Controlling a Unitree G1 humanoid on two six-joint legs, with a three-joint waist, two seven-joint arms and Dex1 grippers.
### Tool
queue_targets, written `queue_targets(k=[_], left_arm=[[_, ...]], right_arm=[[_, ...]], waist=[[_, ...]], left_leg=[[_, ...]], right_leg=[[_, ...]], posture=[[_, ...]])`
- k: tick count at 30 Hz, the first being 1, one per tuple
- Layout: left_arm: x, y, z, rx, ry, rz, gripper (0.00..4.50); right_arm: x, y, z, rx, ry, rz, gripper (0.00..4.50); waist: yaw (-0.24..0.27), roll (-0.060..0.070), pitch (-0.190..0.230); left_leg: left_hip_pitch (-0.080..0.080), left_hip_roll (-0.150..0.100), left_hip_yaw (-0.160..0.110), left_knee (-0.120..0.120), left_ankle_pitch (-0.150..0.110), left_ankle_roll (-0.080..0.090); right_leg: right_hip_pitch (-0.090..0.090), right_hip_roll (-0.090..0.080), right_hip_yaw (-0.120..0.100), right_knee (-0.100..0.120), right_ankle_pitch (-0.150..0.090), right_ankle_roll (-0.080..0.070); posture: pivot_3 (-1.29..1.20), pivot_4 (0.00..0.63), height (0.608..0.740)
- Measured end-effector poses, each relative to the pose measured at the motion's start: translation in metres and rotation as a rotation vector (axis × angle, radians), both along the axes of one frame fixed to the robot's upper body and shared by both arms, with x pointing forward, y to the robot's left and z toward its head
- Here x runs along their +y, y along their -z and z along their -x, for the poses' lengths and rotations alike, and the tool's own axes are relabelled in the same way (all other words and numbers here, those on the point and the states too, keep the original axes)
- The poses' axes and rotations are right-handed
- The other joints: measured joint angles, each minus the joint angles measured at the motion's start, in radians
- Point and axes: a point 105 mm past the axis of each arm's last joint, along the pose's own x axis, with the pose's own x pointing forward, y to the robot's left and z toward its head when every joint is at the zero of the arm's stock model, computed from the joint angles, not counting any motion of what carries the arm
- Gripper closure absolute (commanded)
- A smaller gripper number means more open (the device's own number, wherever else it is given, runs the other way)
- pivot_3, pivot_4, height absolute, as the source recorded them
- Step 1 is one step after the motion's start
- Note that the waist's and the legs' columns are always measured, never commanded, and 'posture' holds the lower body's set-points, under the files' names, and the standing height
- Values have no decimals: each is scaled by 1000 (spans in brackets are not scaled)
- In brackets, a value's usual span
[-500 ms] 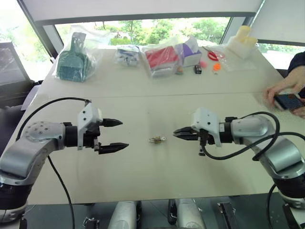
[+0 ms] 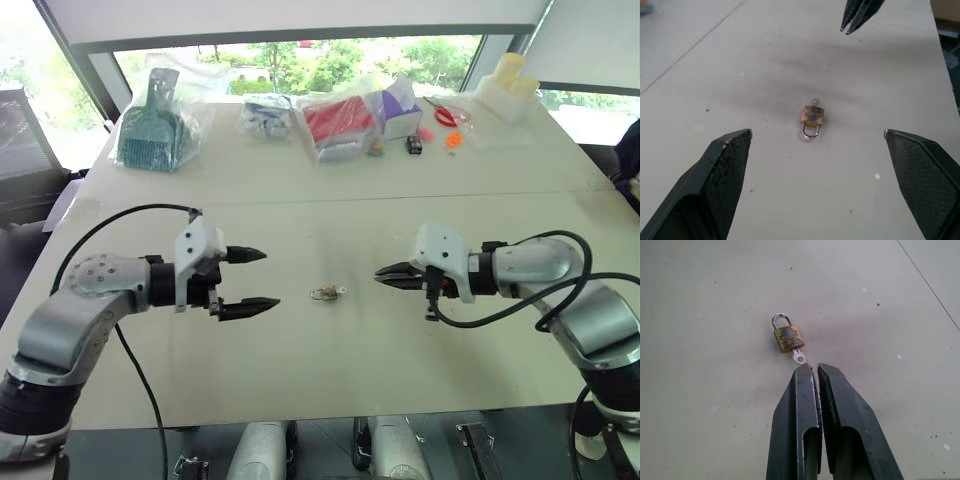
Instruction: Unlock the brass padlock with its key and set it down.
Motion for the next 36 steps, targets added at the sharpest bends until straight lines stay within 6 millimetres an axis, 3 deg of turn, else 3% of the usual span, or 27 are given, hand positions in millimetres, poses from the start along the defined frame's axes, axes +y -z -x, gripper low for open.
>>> queue_targets(k=[12,23,36], left_arm=[[-6,8,-6,-35,2,2,28],[-33,49,-12,-6,45,3,28],[-67,76,-36,-45,55,34,28]], right_arm=[[-2,0,-2,-14,6,9,4352],[-3,-1,-4,-35,30,19,4352],[-4,0,-5,-52,47,24,4352]], waist=[[1,0,0],[1,0,0],[1,-1,0]], left_leg=[[0,0,0,0,0,0],[0,0,0,0,0,0],[0,0,0,1,0,0]], right_leg=[[0,0,0,0,0,0],[0,0,0,0,2,3],[0,0,0,0,2,3]], posture=[[0,150,740],[0,150,740],[0,150,740]])
